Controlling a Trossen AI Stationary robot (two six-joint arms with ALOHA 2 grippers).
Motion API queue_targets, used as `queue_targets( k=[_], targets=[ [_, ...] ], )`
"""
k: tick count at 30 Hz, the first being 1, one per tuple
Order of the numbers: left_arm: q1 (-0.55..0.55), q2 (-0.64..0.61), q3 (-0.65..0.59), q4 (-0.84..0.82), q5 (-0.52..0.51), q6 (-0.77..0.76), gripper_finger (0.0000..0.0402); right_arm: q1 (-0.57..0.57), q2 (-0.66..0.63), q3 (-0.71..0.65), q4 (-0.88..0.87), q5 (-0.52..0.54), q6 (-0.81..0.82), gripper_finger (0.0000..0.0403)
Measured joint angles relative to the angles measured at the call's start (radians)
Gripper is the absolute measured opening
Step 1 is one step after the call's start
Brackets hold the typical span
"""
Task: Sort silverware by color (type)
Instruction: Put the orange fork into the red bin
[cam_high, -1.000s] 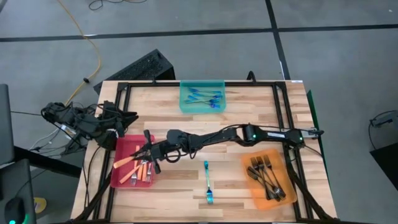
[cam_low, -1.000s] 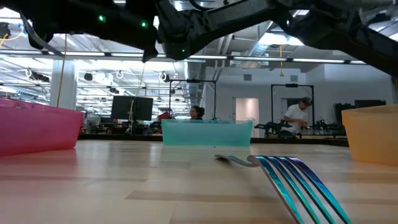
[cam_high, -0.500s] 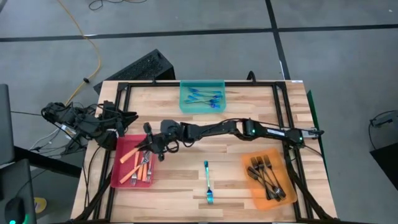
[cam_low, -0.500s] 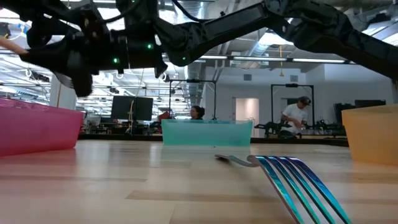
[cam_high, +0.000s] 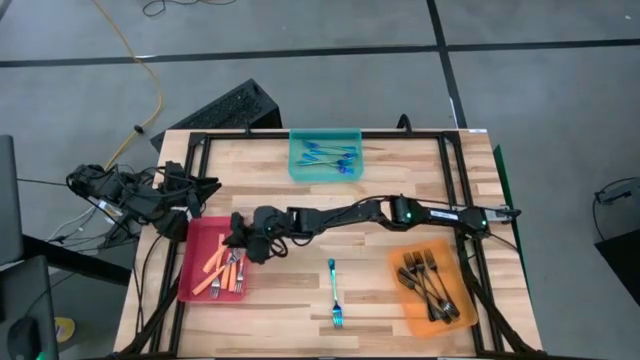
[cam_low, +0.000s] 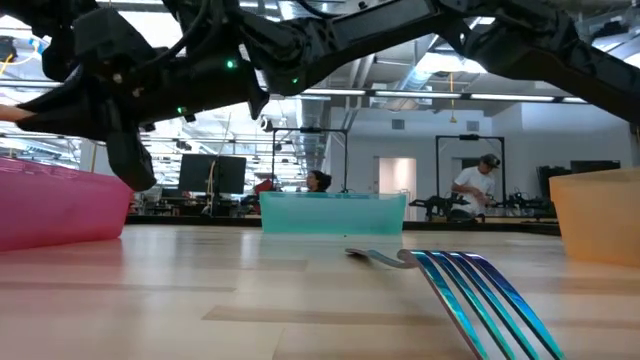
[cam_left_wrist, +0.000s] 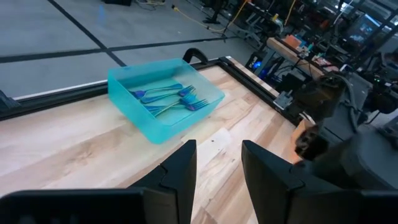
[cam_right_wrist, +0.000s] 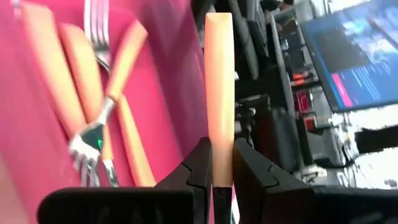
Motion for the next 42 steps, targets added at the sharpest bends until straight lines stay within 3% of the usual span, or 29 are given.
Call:
queue_targets(
  k=[21, 42],
  targets=[
    [0.000, 0.000, 0.000, 0.000, -0.001, -0.011, 0.0112, 0.020, 0.000, 0.000, -0.188, 0.019, -0.195, 0.0064],
    [0.000, 0.000, -0.001, -0.054, 0.000, -0.038, 0.0112, 0.016, -0.002, 0.002, -0.212, 0.037, -0.262, 0.0064]
  ],
)
